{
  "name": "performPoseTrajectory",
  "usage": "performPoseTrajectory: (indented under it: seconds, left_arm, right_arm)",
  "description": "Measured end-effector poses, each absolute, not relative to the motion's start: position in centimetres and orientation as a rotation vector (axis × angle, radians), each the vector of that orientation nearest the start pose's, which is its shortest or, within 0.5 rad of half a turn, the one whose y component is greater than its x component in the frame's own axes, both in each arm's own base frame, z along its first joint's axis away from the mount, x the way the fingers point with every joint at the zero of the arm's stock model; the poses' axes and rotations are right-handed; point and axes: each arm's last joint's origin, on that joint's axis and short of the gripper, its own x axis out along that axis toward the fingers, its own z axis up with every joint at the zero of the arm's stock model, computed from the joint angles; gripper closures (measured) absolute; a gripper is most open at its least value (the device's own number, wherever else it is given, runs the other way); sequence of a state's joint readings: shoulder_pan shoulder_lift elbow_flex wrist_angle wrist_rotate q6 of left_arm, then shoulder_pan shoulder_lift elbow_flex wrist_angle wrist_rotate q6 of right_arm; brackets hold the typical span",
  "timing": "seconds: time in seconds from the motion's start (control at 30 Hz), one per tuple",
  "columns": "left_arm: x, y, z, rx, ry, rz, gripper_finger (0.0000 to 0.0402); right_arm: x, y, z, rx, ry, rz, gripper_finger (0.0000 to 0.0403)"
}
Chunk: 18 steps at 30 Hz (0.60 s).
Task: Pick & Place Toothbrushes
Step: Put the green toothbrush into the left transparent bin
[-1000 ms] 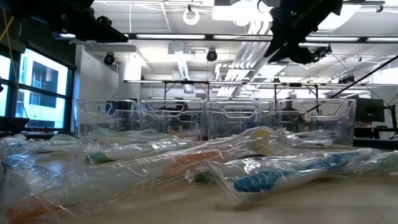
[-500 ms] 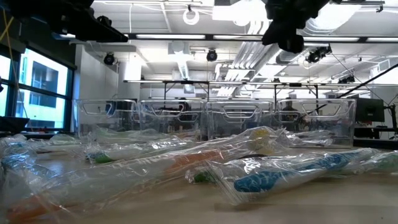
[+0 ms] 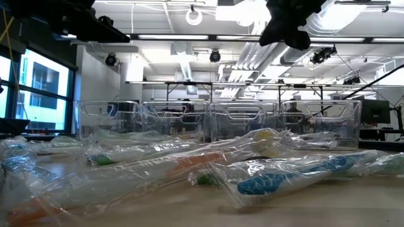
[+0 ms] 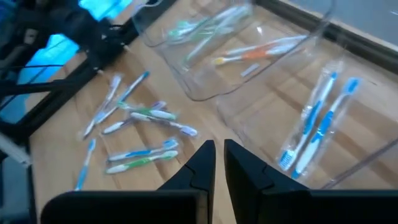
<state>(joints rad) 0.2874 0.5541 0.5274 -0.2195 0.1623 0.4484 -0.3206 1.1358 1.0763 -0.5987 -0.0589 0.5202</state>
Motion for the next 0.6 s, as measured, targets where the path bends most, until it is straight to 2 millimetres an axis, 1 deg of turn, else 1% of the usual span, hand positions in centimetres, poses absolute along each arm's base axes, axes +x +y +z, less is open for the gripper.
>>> performPoseTrajectory:
  seconds: [0.07,0.2,0.3,0.4,0.47,0.6]
  left_arm:
    - [13.1,3.4,27.2,0.391,0.264,0.068,0.0236]
    - [13.1,3.4,27.2,0.39,0.265,0.068,0.0236]
    - [13.1,3.4,27.2,0.388,0.272,0.066,0.0236]
    - [13.1,3.4,27.2,0.388,0.271,0.063,0.0236]
    - [13.1,3.4,27.2,0.388,0.272,0.062,0.0236]
    - [13.1,3.4,27.1,0.387,0.274,0.062,0.0236]
  right_arm:
    - [22.3,-7.0,33.0,0.618,0.574,-0.375,0.0377]
    - [22.7,-7.0,33.6,0.505,0.52,-0.306,0.0377]
    - [23.1,-6.6,33.9,0.529,0.486,-0.25,0.0377]
    - [23.5,-5.6,34.0,0.524,0.483,-0.173,0.0377]
    - [23.7,-4.7,34.0,0.523,0.492,-0.176,0.0377]
    - [24.2,-2.6,33.8,0.465,0.498,-0.202,0.0377]
